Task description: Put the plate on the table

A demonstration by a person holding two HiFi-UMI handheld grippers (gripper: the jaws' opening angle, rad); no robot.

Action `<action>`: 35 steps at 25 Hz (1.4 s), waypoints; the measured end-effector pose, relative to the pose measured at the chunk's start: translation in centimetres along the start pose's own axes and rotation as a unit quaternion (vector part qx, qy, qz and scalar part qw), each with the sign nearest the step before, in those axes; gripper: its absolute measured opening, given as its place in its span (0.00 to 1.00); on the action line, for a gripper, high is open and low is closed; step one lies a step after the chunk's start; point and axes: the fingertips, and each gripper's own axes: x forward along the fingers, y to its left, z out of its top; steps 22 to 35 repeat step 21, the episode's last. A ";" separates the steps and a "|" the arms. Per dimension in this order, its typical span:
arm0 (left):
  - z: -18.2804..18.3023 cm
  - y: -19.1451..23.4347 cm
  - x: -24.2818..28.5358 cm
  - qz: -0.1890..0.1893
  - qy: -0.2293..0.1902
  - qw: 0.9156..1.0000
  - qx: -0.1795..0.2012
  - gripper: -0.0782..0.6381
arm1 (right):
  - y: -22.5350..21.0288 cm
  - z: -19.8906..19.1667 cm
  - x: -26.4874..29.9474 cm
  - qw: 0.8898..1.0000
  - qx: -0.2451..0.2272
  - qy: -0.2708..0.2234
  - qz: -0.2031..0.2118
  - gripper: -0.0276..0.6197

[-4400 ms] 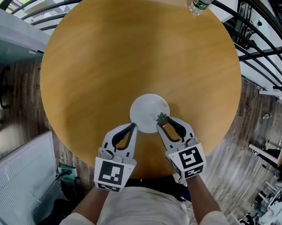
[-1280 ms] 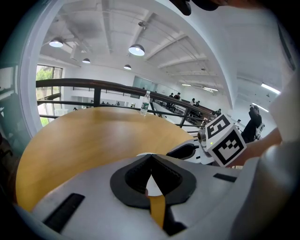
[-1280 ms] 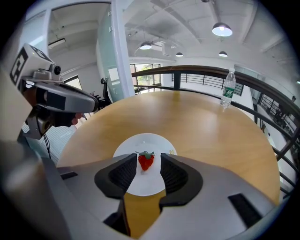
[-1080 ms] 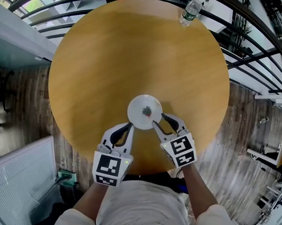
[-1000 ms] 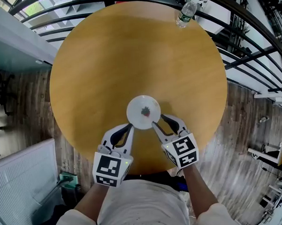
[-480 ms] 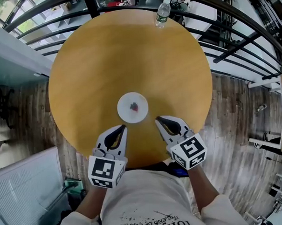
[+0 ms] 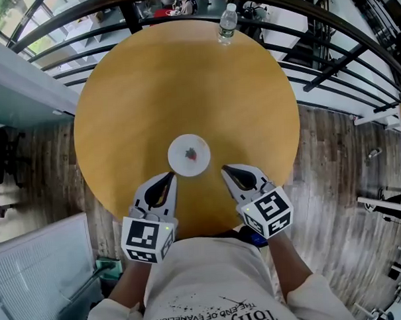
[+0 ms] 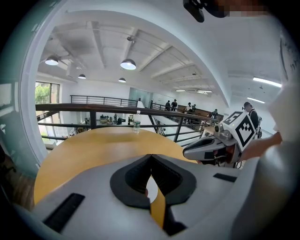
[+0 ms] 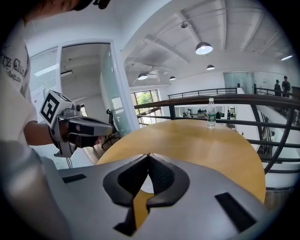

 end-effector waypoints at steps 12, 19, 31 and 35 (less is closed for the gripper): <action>0.4 -0.3 -0.6 0.005 -0.007 1.000 0.001 0.14 | 0.2 0.6 -0.4 1.000 -0.008 -0.002 0.005 0.08; 0.2 -0.4 -1.0 0.005 -0.004 1.000 0.000 0.14 | 0.6 0.7 -0.5 1.000 -0.009 -0.002 0.008 0.08; 0.2 -0.5 -1.1 0.004 -0.005 1.000 0.000 0.14 | 0.7 0.6 -0.6 1.000 -0.010 0.000 0.008 0.08; 0.2 -0.5 -1.1 0.004 -0.005 1.000 0.000 0.14 | 0.7 0.6 -0.6 1.000 -0.010 0.000 0.008 0.08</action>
